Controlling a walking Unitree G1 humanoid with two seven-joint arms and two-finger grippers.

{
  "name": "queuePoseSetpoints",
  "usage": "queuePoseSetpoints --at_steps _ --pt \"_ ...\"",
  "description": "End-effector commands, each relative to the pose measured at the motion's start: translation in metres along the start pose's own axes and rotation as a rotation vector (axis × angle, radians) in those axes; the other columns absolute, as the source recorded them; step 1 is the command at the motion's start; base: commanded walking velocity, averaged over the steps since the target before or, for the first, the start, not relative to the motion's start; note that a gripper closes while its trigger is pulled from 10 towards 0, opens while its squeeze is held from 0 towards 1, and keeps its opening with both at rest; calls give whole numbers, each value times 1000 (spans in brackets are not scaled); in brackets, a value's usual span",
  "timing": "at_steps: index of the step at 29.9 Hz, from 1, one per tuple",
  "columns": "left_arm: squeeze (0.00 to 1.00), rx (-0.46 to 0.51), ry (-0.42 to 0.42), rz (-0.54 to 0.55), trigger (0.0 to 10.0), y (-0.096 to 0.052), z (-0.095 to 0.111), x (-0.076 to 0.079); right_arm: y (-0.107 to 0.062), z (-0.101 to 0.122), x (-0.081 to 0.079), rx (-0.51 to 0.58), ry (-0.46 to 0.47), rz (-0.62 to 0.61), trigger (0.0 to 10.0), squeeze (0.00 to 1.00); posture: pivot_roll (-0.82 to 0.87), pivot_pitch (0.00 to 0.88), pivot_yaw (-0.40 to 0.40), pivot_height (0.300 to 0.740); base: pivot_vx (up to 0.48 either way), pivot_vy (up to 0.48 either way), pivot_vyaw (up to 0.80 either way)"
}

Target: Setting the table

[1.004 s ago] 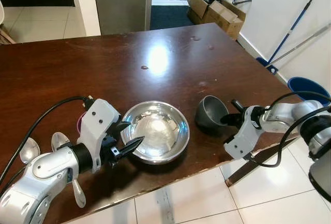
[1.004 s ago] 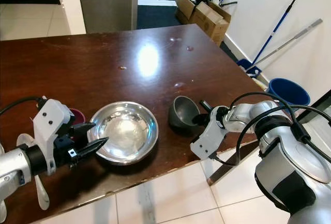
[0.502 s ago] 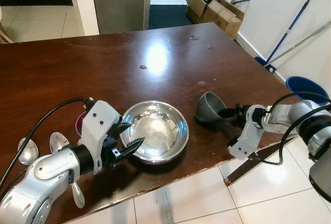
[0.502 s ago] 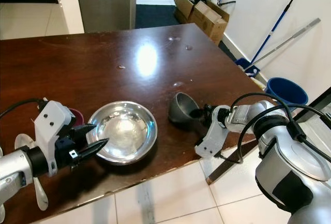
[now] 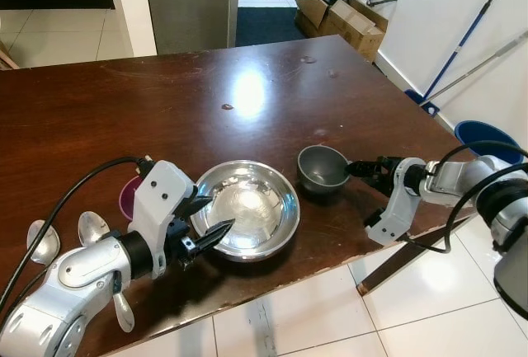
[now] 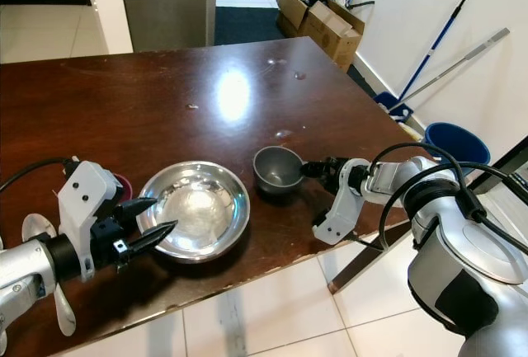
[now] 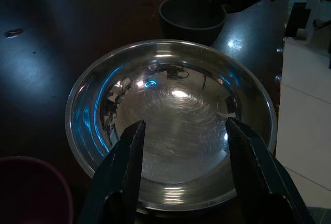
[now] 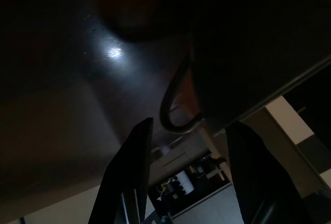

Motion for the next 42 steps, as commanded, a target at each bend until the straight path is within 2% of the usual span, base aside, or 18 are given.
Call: queuePoseSetpoints --at_steps 1,11,13,15,16,19,20,22,24,25,26,27,28,29,30,31,36,42 --pt "0 4 6 -12 10000 0 1 4 -1 -1 0 -1 -11 -5 10000 0 -20 94 -55 740 0 0 0" --pt "0 3 1 -10 10000 0 0 4 -7 -17 19 -62 11 -89 10000 0 -32 86 -47 740 0 0 0" --pt "0 9 0 -18 10000 3 0 4 -17 -31 42 -90 87 -183 10000 0 -51 78 -36 740 0 0 0" --pt "0 10 1 -19 10000 4 0 3 -20 -35 50 -96 116 -214 10000 0 -51 78 -36 740 0 0 0" --pt "0 16 1 -23 10000 7 0 3 -26 -42 66 -115 224 -302 10000 0 -69 69 -29 740 0 0 0" --pt "0 18 1 -24 10000 8 0 2 -28 -44 69 -118 254 -325 10000 0 -69 69 -29 740 0 0 0" --pt "0 22 0 -26 10000 9 1 3 -31 -48 76 -134 344 -374 10000 0 -76 64 -24 740 0 0 0" --pt "0 36 0 -20 10000 15 2 3 -39 -65 89 -210 696 -557 10000 0 -84 52 -17 740 0 0 0" --pt "0 45 2 5 10000 20 2 0 -46 -76 91 -228 950 -677 10000 0 -87 43 -16 740 0 0 0" --pt "0 45 2 5 10000 20 2 0 -46 -76 91 -228 950 -677 10000 0 -87 43 -16 740 0 0 0" --pt "0 47 1 16 10000 21 3 0 -47 -78 90 -230 1004 -703 10000 0 -87 43 -16 740 0 0 0" --pt "0 54 -7 60 10000 25 3 -5 -49 -81 87 -227 1150 -784 10000 0 -90 23 -8 740 0 0 0" --pt "0 54 -7 60 10000 25 3 -5 -49 -81 87 -227 1150 -784 10000 0 -90 23 -8 740 0 0 0" --pt "0 73 -37 190 10000 32 6 -18 -51 -78 81 -208 1364 -938 10000 0 -102 6 0 740 0 0 0" --pt "0 87 -87 382 10000 40 8 -38 -58 -59 67 -128 1679 -1105 10000 0 -114 0 16 740 0 0 0" --pt "0 86 -100 439 10000 41 8 -43 -60 -49 65 -101 1758 -1136 10000 0 -114 0 16 740 0 0 0" --pt "0 74 -120 590 10000 37 4 -60 -58 -8 55 -49 1887 -1158 10000 0 -137 0 33 740 0 0 0" --pt "0 37 -114 702 10000 28 -7 -75 -40 60 41 66 2111 -1038 10000 0 -137 0 55 740 0 0 0"
Point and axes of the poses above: a point about 5 cm out from each wrist's last joint towards the gripper, its own y axis pointing out of the wrist towards the gripper, its own z axis along the axis of the wrist's last joint, x = y × z, the point moved 2 cm from there along y, pointing out of the wrist towards the gripper, and after that the axes turned 11 degrees about y, right-handed, at the moved point
